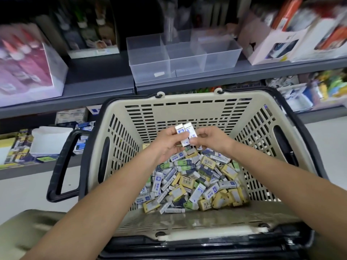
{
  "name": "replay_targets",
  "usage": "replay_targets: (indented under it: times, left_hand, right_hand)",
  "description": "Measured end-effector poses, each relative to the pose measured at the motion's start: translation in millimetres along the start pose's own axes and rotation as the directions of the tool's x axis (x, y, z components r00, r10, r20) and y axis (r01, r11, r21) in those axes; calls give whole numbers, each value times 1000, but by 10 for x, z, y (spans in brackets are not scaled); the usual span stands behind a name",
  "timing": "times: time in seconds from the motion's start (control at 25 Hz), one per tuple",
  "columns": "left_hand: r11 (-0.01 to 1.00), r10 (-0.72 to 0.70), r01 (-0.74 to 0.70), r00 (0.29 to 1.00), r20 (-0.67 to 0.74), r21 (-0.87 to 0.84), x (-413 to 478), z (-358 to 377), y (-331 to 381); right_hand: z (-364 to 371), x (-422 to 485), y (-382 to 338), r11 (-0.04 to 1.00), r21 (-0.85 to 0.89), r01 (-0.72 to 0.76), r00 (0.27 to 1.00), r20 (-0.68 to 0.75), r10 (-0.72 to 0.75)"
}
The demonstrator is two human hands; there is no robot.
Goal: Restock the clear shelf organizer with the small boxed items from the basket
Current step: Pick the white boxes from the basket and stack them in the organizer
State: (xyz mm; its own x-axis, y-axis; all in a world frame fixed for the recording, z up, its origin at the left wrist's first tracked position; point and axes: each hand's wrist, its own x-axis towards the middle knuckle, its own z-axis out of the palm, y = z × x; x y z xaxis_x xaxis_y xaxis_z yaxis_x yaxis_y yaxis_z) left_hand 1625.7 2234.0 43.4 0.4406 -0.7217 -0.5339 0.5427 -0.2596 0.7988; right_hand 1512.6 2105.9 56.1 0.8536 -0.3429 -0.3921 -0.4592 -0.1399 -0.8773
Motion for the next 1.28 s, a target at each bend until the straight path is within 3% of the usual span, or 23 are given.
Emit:
replay_targets:
  times: [0.08, 0.16, 0.24, 0.32, 0.4, 0.6, 0.72, 0.84, 0.92, 1.08, 1.2, 1.28]
  left_hand:
    - [999, -4, 6, 999, -50, 35, -14, -45, -1]
    - [996, 0, 10, 993, -118, 85, 3, -110, 15]
    - [992, 9, 13, 984, -180, 122, 23, -162, 26]
    - [993, 7, 18, 978, -210, 119, 30, -196, 8]
    - [993, -2, 27, 976, -220, 111, 20, -226, -29]
    - [994, -6, 31, 971, -239, 100, 11, -332, -38]
    - [996, -27, 47, 967, -253, 71, 12, -352, -76]
    - [998, -43, 52, 960, -277, 26, 34, -336, -109]
    - [998, -54, 40, 958, -281, -56, 32, -303, -98]
    - [997, -74, 70, 979, -192, -26, 91, -216, -83]
    - [997, -74, 71, 993, -87, -33, 120, -138, -106]
    - [999, -42, 42, 994, -105, -8, 143, -138, -122]
  right_hand:
    - [-156, 3, 66, 997, -52, -56, 997, -64, 53]
    - [-397, 36, 222, 929, -322, -185, 974, -184, 130]
    - [-543, 78, 413, 727, -632, -267, 963, -196, 184]
    - [-538, 125, 609, 552, -794, -255, 960, -139, 244]
    - [-481, 154, 729, 454, -861, -228, 951, -98, 293]
    - [-372, 251, 790, 394, -900, -184, 953, -66, 294]
    - [-414, 349, 670, 476, -851, -224, 960, -108, 258]
    - [-465, 380, 422, 800, -547, -246, 969, -122, 215]
    - [-408, 334, 247, 939, -278, -205, 979, -42, 201]
    - [-200, 314, -4, 986, -107, -130, 990, 46, 135]
    - [-40, 380, -81, 997, -21, -75, 997, 17, 75]
    - [-7, 423, -47, 998, 2, -55, 998, 0, 55]
